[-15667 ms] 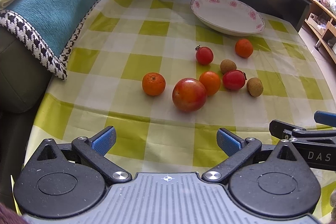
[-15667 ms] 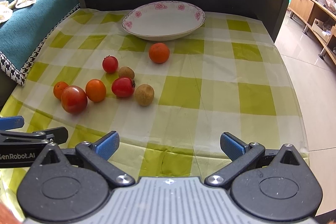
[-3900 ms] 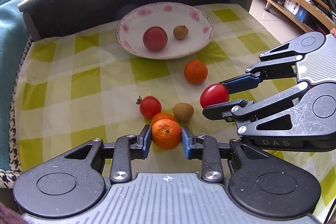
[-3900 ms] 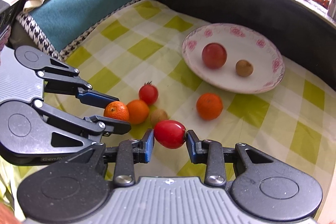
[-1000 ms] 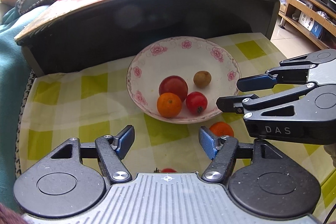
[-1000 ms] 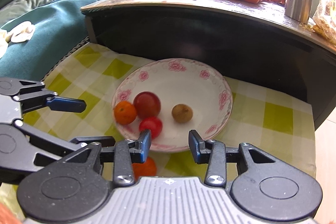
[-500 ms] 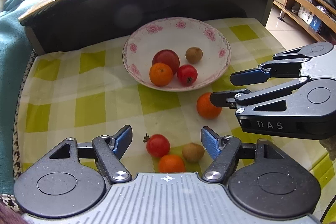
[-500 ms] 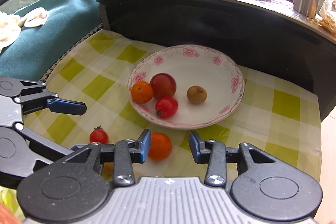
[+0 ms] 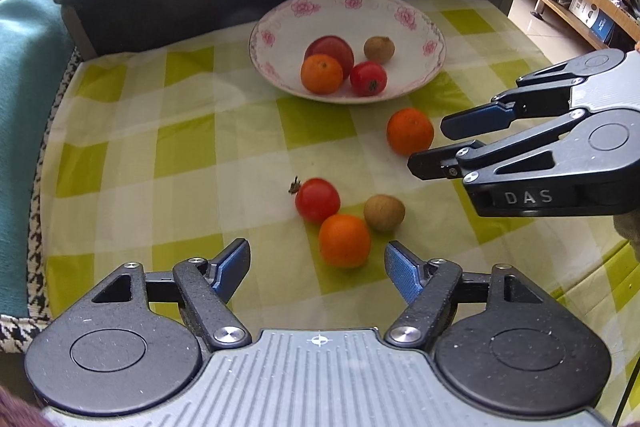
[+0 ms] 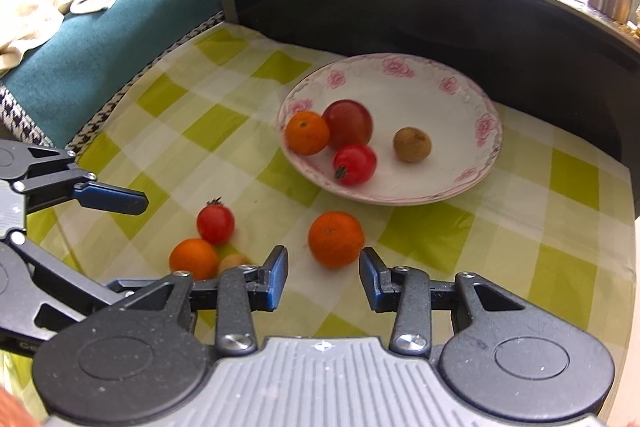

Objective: Organize fruits
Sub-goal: 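Move both open grippers back toward the remaining fruit on the cloth, then grasp an orange with the left gripper while the right gripper grasps a brown kiwi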

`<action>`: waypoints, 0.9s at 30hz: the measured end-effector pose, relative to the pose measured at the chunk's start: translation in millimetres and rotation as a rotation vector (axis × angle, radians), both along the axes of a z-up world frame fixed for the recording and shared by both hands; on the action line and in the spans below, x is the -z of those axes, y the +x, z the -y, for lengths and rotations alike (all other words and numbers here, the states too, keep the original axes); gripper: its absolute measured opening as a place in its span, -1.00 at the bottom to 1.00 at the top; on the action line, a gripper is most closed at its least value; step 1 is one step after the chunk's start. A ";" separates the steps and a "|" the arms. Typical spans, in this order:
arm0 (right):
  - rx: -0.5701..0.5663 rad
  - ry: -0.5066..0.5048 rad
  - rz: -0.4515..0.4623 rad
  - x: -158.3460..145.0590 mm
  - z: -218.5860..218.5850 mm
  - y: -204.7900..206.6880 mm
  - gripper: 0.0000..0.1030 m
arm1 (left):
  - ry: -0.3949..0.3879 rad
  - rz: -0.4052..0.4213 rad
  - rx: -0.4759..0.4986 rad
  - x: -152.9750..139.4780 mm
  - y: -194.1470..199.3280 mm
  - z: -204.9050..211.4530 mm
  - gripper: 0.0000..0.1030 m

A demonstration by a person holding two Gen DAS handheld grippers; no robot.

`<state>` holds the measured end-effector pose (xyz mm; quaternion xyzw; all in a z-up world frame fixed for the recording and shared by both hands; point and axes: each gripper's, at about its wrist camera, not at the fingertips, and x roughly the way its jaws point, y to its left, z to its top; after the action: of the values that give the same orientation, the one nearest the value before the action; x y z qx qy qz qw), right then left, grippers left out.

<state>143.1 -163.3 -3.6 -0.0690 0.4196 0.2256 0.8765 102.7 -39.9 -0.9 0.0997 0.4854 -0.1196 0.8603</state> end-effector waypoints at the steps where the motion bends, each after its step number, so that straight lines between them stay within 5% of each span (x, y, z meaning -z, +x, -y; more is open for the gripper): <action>1: -0.007 0.001 -0.003 0.6 -1.1 -0.5 -0.19 | -0.001 -0.006 0.001 1.6 -0.4 -0.8 0.55; 16: -0.211 -0.025 -0.008 6.8 -32.4 -18.1 -0.19 | 0.003 -0.055 0.053 14.4 -6.7 -0.5 0.56; 27: -0.256 -0.020 -0.068 16.5 -47.1 -12.8 -0.19 | -0.004 -0.084 0.053 15.8 -8.4 -11.7 0.58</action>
<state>130.3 -116.2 -20.1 -0.1229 0.4389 0.3339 0.8251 94.3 -28.2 -16.7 0.1054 0.5179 -0.1473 0.8360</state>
